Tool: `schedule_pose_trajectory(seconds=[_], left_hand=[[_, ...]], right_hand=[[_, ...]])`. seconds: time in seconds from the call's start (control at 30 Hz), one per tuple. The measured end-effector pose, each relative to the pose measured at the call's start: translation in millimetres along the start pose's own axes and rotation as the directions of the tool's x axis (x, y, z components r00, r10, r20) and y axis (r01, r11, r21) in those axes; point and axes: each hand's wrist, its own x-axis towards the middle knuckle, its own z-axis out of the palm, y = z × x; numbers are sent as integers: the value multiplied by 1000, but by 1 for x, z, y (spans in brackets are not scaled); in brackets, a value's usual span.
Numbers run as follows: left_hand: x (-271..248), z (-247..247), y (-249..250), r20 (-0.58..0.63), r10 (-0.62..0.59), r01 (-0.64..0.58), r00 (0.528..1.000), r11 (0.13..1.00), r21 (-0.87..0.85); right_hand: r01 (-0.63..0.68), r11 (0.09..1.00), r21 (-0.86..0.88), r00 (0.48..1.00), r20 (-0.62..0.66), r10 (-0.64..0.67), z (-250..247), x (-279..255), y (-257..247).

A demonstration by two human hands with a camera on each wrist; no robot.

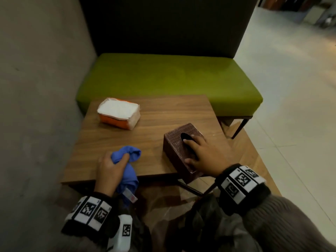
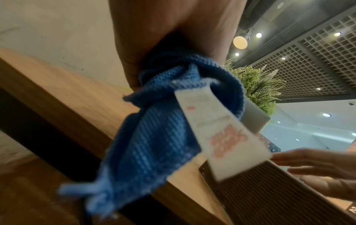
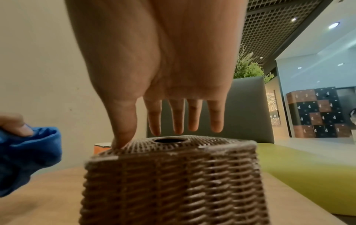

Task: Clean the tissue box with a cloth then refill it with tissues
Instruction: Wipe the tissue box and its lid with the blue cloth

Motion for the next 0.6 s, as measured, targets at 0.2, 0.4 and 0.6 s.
schedule_pose_trajectory(seconds=[0.2,0.4,0.6], left_hand=[[10,43,54,56,203,-199,977,977,-71],[-1,102,58,247,325,-350,913,934,67],[-55,94,38,332,490,-520,806,854,0]], right_hand=[[31,1000,0,996,79,-31,-2,3,5],[-2,997,-79,991,136,13,-5,11,10],[10,998,-67,998,67,-5,-3,11,9]])
